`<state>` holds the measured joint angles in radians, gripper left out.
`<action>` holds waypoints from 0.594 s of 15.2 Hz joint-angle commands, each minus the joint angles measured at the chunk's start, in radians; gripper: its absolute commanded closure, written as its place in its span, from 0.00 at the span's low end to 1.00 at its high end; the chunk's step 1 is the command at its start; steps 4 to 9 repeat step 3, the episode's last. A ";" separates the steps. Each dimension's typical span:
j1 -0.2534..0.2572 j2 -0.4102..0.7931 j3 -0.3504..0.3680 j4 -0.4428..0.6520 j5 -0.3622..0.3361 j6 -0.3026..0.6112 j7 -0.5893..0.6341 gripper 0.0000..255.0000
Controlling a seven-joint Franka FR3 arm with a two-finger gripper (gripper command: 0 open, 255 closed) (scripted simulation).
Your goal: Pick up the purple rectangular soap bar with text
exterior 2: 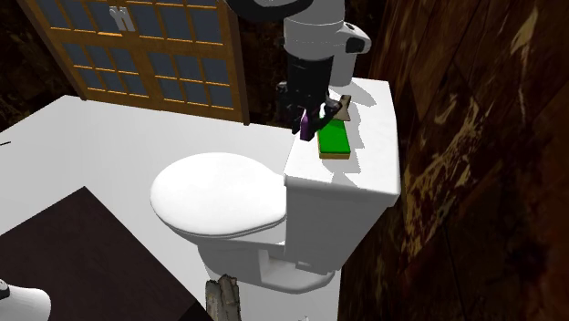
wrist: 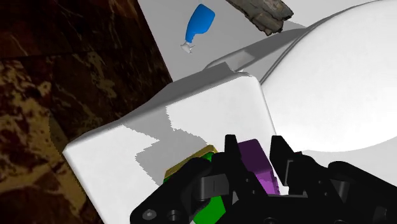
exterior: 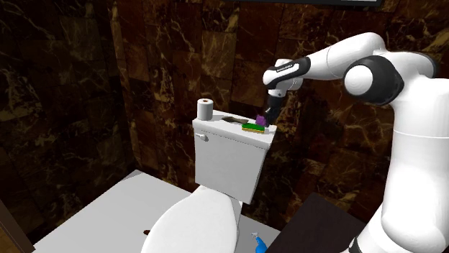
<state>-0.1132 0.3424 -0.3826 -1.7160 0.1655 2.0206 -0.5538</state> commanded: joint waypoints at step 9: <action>0.001 -0.008 -0.002 0.020 -0.005 -0.027 0.004 1.00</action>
